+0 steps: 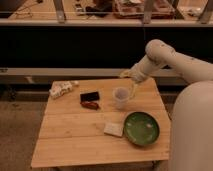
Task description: Place the eraser in the ceramic cup
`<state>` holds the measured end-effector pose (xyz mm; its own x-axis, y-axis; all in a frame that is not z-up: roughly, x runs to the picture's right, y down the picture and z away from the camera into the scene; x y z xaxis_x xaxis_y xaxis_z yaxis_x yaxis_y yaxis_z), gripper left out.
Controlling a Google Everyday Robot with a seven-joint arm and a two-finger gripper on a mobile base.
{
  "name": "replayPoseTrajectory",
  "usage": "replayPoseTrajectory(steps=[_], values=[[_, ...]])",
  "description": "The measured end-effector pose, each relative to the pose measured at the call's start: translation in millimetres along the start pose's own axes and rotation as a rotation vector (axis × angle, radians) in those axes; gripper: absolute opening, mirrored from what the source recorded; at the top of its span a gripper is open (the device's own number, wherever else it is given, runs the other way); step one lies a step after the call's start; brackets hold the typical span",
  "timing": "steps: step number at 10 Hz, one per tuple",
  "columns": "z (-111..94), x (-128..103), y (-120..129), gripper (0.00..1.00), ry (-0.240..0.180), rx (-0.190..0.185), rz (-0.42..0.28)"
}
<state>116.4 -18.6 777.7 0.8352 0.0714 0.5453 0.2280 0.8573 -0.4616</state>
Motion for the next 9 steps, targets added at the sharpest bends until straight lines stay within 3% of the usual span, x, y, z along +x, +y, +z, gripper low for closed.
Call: replayPoseTrajectory(steps=[3,6,9], values=[[28.3,-3.4,-15.8,0.8,-0.027,0.059,0.024],[51.8,-7.5,-28.3,0.8,-0.037,0.067,0.059],[76.2,-30.1,-47.2,0.8,-0.039,0.048,0.068]])
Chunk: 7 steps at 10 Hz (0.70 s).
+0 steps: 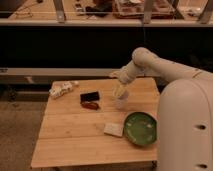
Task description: Place the eraser in the ceramic cup
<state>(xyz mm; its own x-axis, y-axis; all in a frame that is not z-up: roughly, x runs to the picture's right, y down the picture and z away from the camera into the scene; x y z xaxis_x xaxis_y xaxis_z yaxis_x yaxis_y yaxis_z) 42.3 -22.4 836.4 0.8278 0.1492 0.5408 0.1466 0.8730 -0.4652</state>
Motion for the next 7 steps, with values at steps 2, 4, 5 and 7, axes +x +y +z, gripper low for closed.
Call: replayPoseTrajectory(steps=[2,4,5,7], values=[[12.3,-7.2,-4.5,0.8,-0.002,-0.019,0.009],[12.3,-6.1,-2.5,0.8,-0.003,-0.026,0.013],[11.6,-5.8,-2.9,0.8,-0.003,-0.024,0.013],[13.1,-7.8,-3.5,0.8,-0.004,-0.025,0.011]])
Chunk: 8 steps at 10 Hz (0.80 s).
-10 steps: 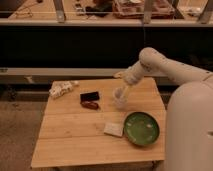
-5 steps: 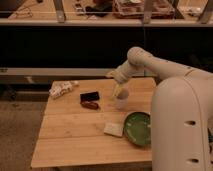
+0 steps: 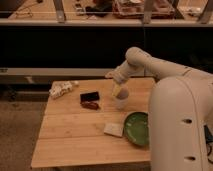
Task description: Place the eraser in the ceramic cup
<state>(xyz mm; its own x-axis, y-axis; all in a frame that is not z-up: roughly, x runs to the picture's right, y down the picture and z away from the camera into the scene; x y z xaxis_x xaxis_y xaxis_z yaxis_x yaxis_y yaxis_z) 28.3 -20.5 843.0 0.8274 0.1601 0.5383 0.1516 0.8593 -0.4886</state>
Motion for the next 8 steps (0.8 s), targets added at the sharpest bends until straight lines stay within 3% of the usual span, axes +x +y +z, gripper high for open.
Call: replayPoseTrajectory(steps=[2,3,6,8], values=[[-1.9,3.5,0.4,0.8,0.004,0.007,0.009],[-1.4,2.2,-3.0,0.8,0.002,0.028,0.028],[7.8,-14.6,-14.4,0.8,-0.042,0.1,0.105],[24.6,-29.3,-14.7,0.8,-0.066,0.107,0.119]])
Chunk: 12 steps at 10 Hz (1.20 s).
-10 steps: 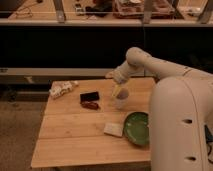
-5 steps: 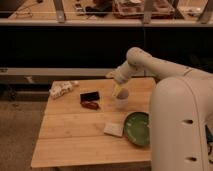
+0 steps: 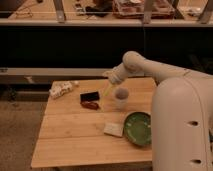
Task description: Place the eraser in the ceramic cup
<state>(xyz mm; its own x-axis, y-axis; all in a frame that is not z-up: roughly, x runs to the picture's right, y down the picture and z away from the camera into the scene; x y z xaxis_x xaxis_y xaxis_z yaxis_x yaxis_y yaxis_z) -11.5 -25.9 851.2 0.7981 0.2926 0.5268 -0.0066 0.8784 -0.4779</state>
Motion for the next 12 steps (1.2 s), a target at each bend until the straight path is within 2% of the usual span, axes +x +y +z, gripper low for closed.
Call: replayPoseTrajectory(steps=[3,6,9,12], values=[[31.1,2.6,0.2,0.8,0.046,-0.036,-0.046],[51.3,7.0,-19.5,0.8,0.099,-0.043,-0.098],[68.6,-2.8,-34.5,0.8,0.067,-0.068,-0.15],[92.2,1.8,-36.8,0.8,0.072,-0.11,-0.197]])
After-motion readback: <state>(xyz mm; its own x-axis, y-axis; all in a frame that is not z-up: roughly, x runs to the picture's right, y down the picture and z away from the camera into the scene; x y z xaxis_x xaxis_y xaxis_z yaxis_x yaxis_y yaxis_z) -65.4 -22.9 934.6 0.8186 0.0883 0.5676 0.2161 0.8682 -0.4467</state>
